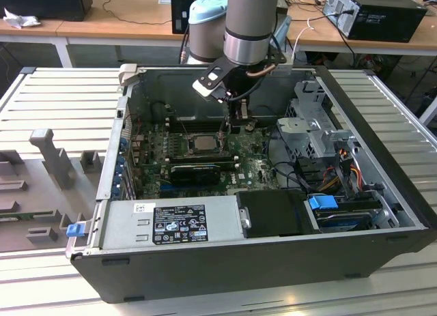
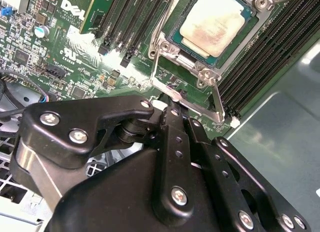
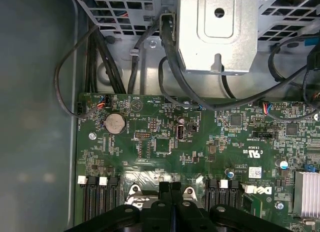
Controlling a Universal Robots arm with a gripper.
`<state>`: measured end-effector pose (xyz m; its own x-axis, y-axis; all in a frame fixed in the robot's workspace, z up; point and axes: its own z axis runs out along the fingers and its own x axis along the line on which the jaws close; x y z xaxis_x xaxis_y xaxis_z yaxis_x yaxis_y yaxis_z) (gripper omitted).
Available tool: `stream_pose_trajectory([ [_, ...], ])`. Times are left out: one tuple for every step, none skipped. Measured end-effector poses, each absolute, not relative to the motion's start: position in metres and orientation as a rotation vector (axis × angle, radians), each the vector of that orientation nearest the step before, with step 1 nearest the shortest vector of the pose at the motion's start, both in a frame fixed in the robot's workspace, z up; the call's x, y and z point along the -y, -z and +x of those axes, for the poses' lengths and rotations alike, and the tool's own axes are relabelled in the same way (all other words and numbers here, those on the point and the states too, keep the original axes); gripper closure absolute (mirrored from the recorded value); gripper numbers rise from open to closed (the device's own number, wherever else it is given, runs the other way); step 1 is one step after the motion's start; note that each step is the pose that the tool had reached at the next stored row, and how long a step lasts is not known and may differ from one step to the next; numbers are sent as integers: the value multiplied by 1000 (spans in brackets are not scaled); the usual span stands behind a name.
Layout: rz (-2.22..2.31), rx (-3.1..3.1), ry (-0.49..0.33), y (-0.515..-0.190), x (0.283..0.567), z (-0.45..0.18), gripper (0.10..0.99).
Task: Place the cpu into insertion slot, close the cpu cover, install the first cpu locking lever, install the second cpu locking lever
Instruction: 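Close the cpu cover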
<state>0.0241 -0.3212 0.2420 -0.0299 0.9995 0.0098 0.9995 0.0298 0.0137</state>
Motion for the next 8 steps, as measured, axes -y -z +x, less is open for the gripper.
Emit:
stream_pose_trajectory([
  [2186, -2252, -26, -242, 321, 24, 980],
  [2186, -2252, -26, -242, 321, 24, 980],
  [2186, -2252, -26, -242, 321, 23, 980],
  [2186, -2252, -26, -242, 321, 23, 980],
  [2186, -2252, -26, -242, 321, 23, 980],
  [2186, -2252, -26, -242, 321, 22, 980],
  [2186, -2252, -26, -242, 321, 22, 980],
  [2186, -2252, -26, -242, 321, 22, 980],
])
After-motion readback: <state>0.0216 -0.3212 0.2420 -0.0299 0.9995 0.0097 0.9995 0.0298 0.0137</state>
